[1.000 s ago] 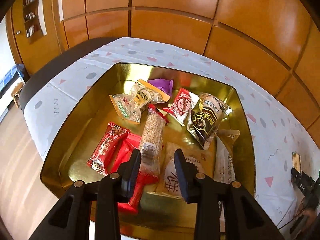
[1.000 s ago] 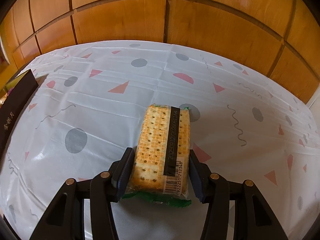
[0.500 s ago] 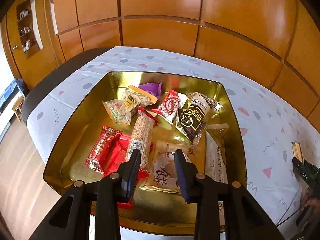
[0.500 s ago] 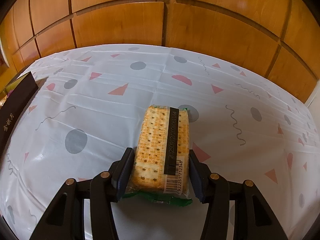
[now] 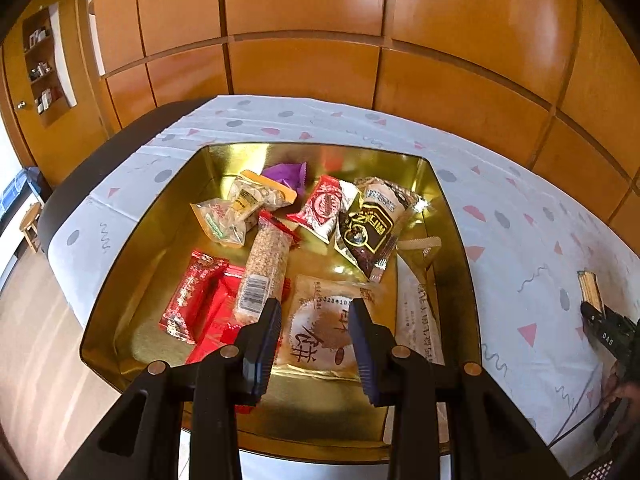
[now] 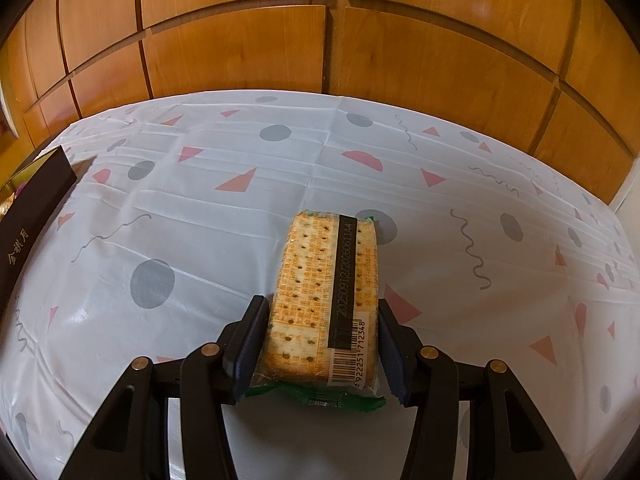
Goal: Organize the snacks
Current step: 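Hold the cracker pack raised above the table with the right tool, then carry the cracker pack over the gold tray and release it with the right tool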
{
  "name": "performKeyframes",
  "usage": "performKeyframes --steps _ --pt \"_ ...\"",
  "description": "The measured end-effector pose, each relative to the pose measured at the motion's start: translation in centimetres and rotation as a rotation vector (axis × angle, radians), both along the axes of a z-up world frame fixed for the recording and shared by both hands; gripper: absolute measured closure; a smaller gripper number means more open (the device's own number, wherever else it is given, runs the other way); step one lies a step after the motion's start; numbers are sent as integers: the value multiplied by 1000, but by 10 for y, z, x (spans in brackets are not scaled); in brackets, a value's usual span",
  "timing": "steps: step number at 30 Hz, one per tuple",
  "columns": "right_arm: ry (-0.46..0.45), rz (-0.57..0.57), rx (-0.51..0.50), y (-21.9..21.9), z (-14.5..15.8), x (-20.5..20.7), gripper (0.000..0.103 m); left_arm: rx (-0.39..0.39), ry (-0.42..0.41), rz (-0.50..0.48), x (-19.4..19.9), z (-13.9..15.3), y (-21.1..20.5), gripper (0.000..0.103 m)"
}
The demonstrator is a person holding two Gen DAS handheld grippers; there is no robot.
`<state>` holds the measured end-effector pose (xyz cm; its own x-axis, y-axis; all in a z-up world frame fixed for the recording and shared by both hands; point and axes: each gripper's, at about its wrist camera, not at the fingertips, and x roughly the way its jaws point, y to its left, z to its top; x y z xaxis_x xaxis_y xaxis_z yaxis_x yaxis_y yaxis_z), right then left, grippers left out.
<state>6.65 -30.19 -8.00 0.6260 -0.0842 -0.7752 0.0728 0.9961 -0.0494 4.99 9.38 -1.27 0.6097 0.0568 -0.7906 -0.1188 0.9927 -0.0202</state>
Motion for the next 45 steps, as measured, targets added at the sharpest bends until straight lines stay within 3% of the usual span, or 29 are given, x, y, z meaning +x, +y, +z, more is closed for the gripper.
performKeyframes --steps 7,14,18,21,28,31,34,36,38,45 --pt "0 1 1 0 0 0 49 27 134 -56 8 -28 0 67" --pt "-1 0 1 -1 0 0 49 112 132 6 20 -33 18 66" --pt "-1 -1 -1 0 0 -1 49 105 141 61 19 -33 34 67" --pt "0 -5 -4 0 1 -1 50 54 108 81 8 -27 43 67" --pt "28 -30 -9 6 4 0 56 27 12 120 -12 -7 53 67" --pt "63 -51 71 4 9 -1 56 46 -39 119 -18 5 53 67" --pt "89 -43 219 6 17 -3 56 53 -71 119 -24 12 53 67" --pt "66 -13 320 16 31 -3 56 53 -84 118 -26 15 53 67" --pt "42 43 344 36 47 -1 56 48 -91 116 -27 17 53 67" --pt "8 329 309 140 94 7 56 21 -92 132 -32 13 59 67"
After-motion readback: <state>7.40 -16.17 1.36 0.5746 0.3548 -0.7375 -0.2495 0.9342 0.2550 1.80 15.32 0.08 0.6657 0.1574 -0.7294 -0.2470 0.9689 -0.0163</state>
